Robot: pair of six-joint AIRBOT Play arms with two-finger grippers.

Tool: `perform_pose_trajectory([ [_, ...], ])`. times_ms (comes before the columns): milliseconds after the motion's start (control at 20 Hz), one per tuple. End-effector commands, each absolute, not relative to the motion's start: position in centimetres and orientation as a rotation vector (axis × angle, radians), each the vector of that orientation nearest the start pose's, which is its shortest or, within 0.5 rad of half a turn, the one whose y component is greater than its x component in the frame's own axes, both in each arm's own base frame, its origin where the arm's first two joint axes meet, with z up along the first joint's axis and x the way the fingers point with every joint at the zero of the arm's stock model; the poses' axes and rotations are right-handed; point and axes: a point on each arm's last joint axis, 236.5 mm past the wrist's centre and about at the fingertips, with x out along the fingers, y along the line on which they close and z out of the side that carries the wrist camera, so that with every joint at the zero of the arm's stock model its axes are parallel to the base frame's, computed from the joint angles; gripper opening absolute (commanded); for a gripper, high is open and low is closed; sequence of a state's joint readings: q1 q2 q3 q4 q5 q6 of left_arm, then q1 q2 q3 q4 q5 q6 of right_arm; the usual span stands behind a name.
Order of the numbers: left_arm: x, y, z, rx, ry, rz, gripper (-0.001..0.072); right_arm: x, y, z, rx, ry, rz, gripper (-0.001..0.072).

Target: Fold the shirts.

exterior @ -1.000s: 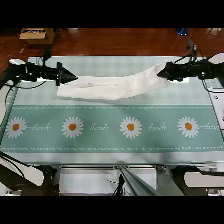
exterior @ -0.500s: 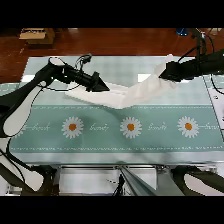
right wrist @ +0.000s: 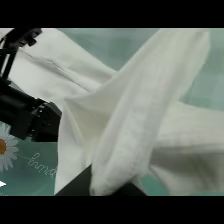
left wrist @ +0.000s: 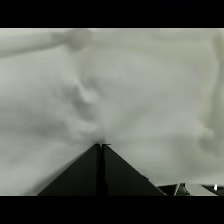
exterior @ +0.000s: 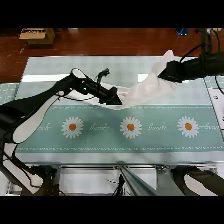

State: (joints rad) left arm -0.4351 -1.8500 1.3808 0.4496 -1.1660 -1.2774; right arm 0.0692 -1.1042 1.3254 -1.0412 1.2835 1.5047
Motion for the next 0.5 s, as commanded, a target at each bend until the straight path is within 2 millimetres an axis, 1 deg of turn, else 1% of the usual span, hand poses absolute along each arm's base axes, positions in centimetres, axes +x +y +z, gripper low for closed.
perform_pose_trajectory([
  [0,33.5,-41.6,-5.6,-0.684,1.499,-0.855,0.0028,33.0,14.2,17.8,0.303,1.037,0.498,0.0020],
  [100,32.4,-44.5,-5.2,-0.707,1.465,-0.867,0.0028,32.1,14.1,19.0,0.305,1.012,0.496,0.0020],
  [150,31.9,-45.6,-5.0,-0.705,1.449,-0.872,0.0028,32.0,13.9,19.3,0.304,1.002,0.485,0.0020],
  [200,31.7,-46.1,-4.9,-0.698,1.434,-0.873,0.0027,31.9,13.6,19.3,0.301,1.000,0.475,0.0020],
  [250,31.9,-46.0,-4.5,-0.700,1.424,-0.874,0.0027,31.9,13.6,19.4,0.298,0.997,0.473,0.0020],
  [300,32.6,-45.4,-4.0,-0.697,1.408,-0.871,0.0027,32.0,13.4,19.3,0.292,0.995,0.464,0.0020],
  [350,33.6,-44.2,-3.1,-0.669,1.375,-0.868,0.0026,32.1,13.3,19.2,0.288,0.994,0.460,0.0020],
  [400,34.9,-42.6,-1.9,-0.626,1.326,-0.859,0.0025,32.2,13.3,19.2,0.288,0.995,0.460,0.0020],
  [450,36.5,-40.4,-0.3,-0.584,1.273,-0.842,0.0025,32.3,13.3,19.0,0.289,1.002,0.460,0.0020],
])
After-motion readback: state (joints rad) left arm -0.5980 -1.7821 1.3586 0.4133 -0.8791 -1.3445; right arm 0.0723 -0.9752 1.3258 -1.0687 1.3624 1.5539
